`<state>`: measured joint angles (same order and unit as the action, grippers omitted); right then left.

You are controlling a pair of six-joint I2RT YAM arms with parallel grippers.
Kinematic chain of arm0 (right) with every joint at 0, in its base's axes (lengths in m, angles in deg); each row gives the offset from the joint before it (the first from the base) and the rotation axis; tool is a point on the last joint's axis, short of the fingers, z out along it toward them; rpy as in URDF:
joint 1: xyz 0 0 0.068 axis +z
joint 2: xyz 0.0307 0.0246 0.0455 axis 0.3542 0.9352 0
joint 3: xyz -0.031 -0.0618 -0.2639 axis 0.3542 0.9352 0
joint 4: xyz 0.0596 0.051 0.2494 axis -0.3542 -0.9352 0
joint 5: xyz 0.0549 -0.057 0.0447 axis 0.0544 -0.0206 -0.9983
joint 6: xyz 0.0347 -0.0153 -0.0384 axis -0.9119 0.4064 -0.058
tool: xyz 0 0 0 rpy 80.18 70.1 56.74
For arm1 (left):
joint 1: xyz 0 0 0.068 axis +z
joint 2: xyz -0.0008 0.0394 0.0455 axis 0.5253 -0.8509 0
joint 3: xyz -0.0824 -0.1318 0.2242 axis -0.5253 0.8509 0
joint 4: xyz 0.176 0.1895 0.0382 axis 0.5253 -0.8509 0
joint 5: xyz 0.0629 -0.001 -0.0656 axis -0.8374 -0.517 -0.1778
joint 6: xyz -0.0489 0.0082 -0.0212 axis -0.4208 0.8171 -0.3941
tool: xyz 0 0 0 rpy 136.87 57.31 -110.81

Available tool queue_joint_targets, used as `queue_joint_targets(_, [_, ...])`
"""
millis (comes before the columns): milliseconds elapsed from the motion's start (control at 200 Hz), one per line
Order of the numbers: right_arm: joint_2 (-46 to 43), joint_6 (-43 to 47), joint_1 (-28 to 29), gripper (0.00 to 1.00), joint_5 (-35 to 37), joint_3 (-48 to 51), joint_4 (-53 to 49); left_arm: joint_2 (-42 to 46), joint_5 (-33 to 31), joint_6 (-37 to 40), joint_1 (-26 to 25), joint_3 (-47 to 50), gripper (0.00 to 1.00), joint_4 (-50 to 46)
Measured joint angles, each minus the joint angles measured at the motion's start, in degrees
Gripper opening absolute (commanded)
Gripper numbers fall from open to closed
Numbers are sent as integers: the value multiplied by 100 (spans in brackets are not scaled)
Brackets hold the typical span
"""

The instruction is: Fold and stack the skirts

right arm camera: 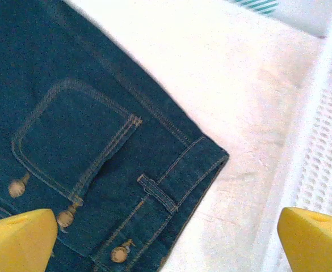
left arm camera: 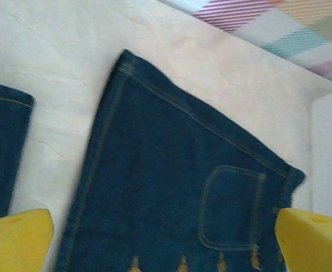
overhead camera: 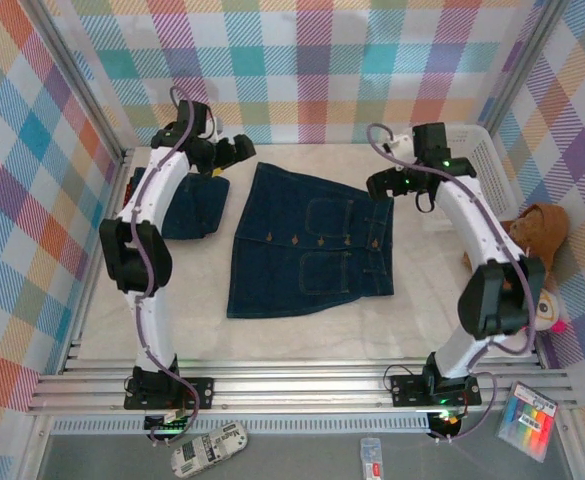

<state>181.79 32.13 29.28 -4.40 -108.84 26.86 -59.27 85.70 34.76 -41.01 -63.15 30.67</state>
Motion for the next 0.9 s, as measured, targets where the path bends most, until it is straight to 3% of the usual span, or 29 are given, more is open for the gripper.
queue_joint_targets(280, [-1517,-2776,-24,99,-380,2229,1510,1436,131,-1165,-798,2597,100,955])
queue_joint_targets(380, [-1762,-3731,-26,99,-472,2839,1613,1716,48,-1749,-1198,3648,100,1285])
queue_joint_targets(565, [-1781,-4898,-26,99,-863,3340,1716,1943,-15,-2697,-1606,5036,100,1727])
queue_joint_targets(715, [-1377,-5484,155,99,-1377,3650,2000,1818,-48,-3077,-1604,5254,100,1851])
queue_joint_targets(900, [-647,-6000,684,99,-1342,3845,2262,1810,-350,-3340,-1589,5626,100,1853])
